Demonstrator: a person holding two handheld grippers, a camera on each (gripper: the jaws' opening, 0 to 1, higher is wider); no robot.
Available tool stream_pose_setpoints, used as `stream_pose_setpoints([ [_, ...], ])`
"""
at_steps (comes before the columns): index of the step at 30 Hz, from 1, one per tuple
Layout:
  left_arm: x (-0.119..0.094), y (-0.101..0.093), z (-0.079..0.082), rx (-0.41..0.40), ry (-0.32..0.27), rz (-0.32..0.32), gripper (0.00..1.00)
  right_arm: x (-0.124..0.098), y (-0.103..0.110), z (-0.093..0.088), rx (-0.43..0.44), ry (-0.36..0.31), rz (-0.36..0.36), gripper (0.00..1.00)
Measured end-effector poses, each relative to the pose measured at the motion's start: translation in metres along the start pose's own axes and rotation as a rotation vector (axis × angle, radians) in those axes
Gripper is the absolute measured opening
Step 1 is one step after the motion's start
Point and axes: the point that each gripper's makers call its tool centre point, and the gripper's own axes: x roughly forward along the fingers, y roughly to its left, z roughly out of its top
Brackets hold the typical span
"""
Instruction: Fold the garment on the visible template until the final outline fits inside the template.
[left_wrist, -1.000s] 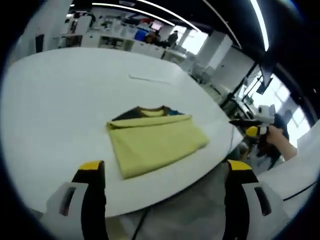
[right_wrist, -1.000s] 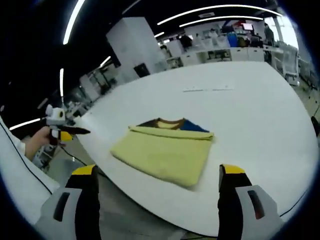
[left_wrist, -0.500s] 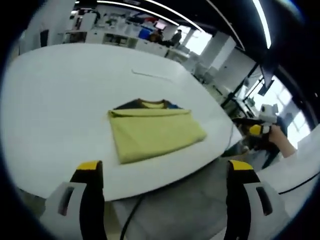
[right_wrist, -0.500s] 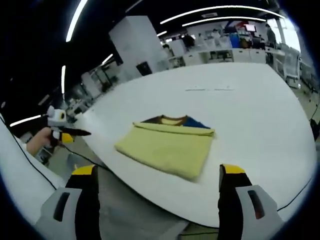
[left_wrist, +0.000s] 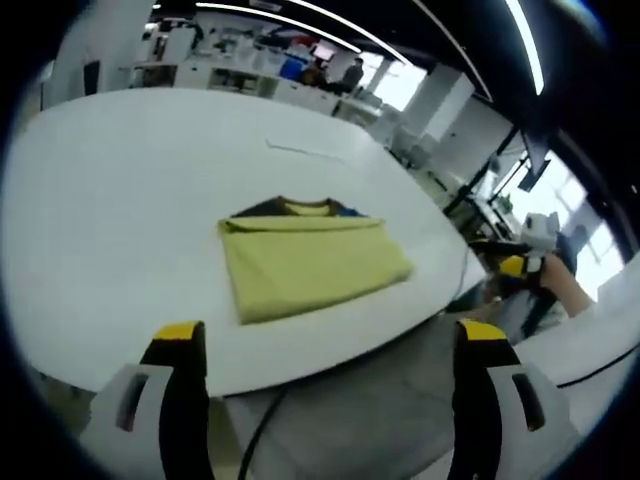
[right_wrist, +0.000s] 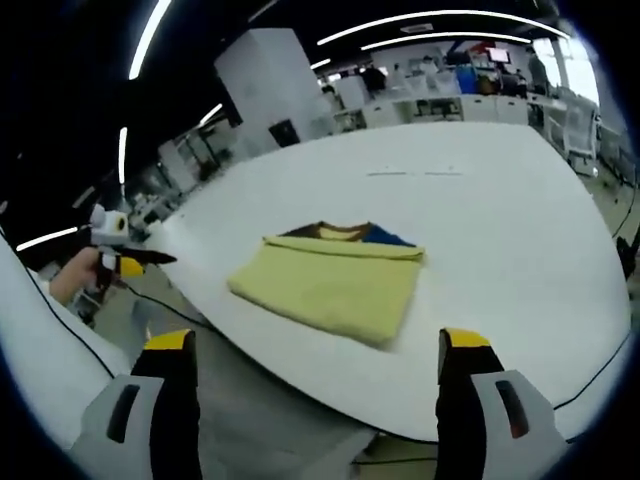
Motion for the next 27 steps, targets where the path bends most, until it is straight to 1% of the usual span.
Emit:
stream_pose_setpoints([
  [6,0.0006,-0.0034,0.0007,0.011,0.003,-0.008,1.00,-0.0008,-0.0002,-0.0005,0.003,-0.003,-0.001,1.00],
  [11,0.0000,-0.0062,0.0029,0.003,-0.009,-0.021,1.00,-0.0025,-0.0017,-0.0017,0.007,-0.006,-0.007,1.00],
  [19,0.0009,-0.0076,0.0001,0.010,-0.005,-0.020,0.99,-0.0017,-0.0048,0.0007,0.003,-0.017,-0.013,1.00],
  [27,0.0008,-0.0054,0.0018,0.005,-0.016,-0.004,0.97,0.0005,-0.0069,0.0027,-0.001,-0.026,-0.018,1.00],
])
